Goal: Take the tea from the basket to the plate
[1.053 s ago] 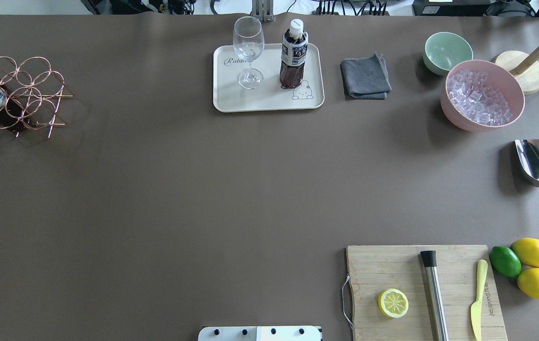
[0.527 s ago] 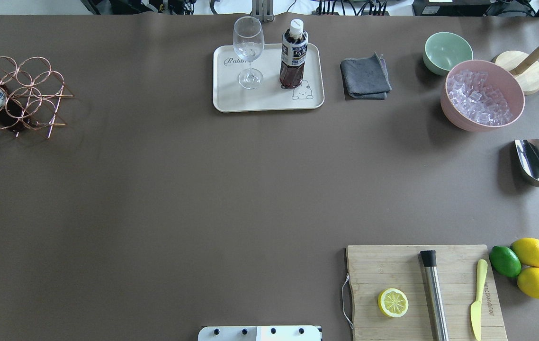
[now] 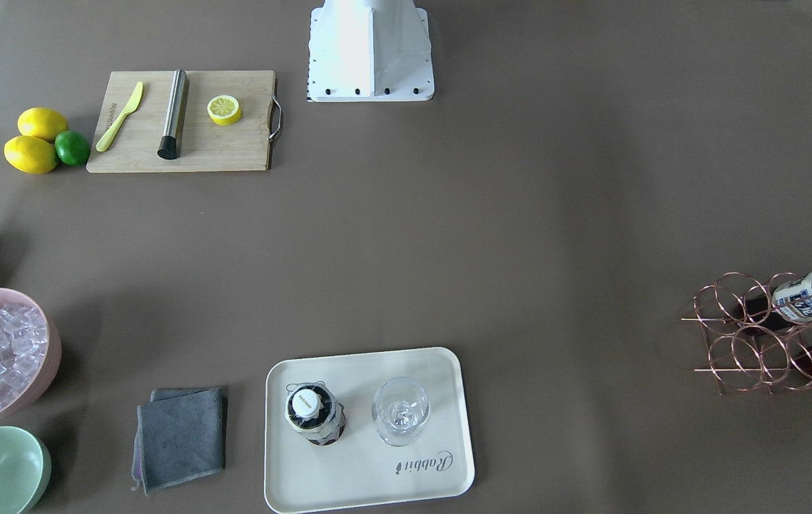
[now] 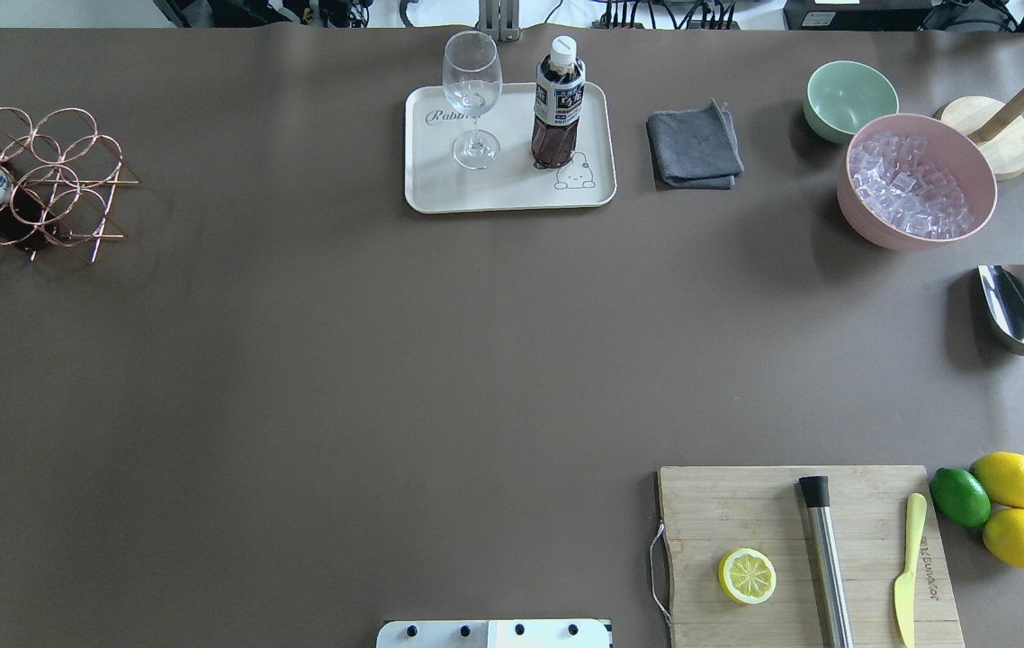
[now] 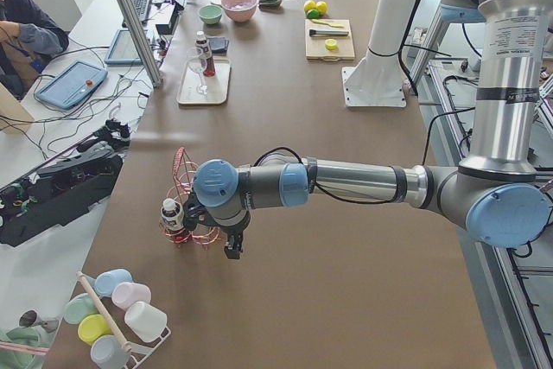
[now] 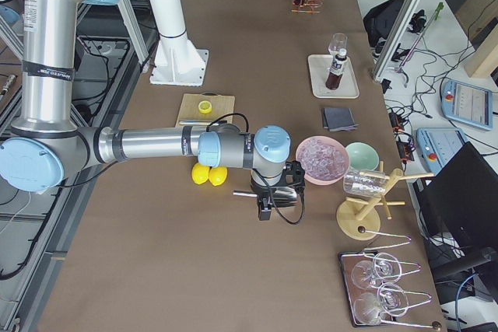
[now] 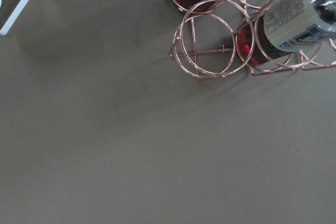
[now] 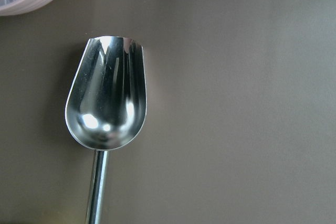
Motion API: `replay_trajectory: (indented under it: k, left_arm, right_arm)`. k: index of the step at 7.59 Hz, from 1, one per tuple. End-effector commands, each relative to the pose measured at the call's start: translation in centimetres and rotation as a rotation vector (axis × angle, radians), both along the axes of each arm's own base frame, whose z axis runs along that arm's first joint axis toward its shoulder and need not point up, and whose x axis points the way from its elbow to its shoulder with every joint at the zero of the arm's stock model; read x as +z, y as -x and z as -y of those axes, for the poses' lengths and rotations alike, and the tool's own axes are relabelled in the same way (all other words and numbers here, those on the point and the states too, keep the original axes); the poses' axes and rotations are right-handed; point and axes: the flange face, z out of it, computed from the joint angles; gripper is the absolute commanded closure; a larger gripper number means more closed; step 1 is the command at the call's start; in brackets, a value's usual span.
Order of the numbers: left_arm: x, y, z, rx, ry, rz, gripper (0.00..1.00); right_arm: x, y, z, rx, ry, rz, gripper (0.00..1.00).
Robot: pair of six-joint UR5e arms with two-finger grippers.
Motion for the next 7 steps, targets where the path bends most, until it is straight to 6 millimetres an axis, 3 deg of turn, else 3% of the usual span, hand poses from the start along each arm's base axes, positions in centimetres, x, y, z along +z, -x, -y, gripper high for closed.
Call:
replay_trajectory:
  k: [1,4,7]
  left_arm:
    - [-0.6,-1.8,0.3,-0.102,0.147,0.016,0.01]
    - [2.6,-2.0,-3.4,-0.096,0.000,0.069,0.01]
    - [2.4,-2.6,-2.8,-0.080,-0.017,0.114,0.01]
  right_arm:
    - [0.1,-0.1,-0.1,0.003,0.001,0.001,0.00]
    - [0.1,-0.3,-0.2,0.006,0.003,0.001,0.00]
    - [0.0,-0.4,-0.2,0.009,0.002,0.001,0.00]
